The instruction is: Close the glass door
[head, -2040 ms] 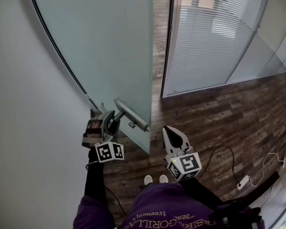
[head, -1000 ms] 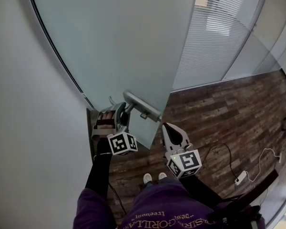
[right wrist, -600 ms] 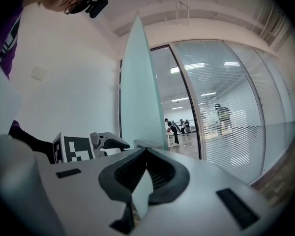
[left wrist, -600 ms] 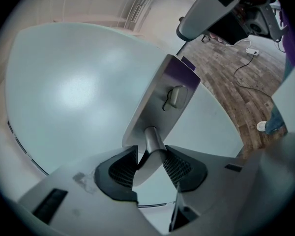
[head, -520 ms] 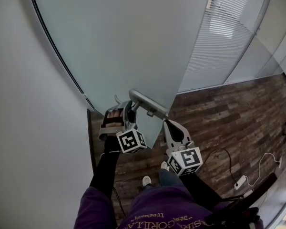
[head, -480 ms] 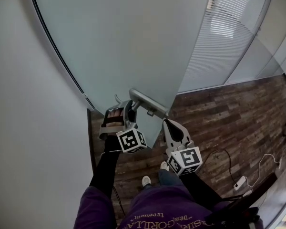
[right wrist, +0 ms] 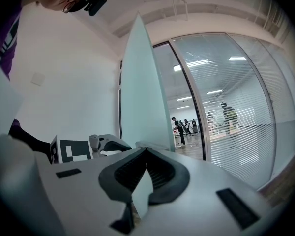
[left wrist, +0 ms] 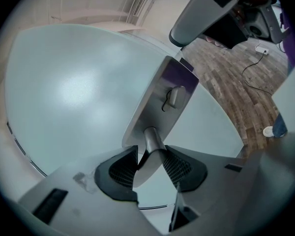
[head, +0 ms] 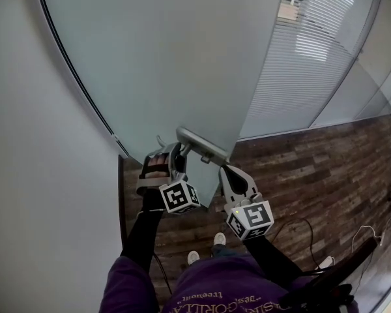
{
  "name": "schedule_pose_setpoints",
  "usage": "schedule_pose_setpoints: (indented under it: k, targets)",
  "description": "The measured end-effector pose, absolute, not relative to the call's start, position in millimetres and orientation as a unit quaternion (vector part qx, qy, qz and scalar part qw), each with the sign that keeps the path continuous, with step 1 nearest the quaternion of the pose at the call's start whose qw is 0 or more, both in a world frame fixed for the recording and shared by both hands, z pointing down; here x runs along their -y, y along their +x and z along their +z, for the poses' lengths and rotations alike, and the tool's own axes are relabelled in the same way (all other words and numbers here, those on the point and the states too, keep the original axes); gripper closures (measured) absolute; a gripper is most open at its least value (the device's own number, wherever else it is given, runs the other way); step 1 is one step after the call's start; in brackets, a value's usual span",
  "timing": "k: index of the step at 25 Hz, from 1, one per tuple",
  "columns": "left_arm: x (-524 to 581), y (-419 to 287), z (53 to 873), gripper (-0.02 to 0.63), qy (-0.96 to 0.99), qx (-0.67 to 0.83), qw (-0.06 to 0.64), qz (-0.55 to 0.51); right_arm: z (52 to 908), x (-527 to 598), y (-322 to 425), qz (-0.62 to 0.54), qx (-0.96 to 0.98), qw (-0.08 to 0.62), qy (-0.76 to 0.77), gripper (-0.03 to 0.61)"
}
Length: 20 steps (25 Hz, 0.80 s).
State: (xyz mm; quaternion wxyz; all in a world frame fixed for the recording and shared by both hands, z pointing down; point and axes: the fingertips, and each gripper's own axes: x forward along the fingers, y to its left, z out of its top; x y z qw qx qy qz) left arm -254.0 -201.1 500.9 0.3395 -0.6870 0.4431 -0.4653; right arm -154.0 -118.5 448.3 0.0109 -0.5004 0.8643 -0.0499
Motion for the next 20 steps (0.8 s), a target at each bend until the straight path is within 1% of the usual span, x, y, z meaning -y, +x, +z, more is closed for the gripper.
schedule_pose_setpoints:
  k: [5,20]
  targets:
    - [214.9,-242.4,495.8,0.460,-0.682,-0.458,0.334,-0.462,440.9,136.4,-140.1,-0.040,-0.870,0.010,-0.491,0.581]
    - [236.3,-245.3,500.3,0.460,-0.665,-0.494,0.315,-0.463,434.6,149.0,-132.1,-0.003,-0.882,0.010,-0.471,0.581]
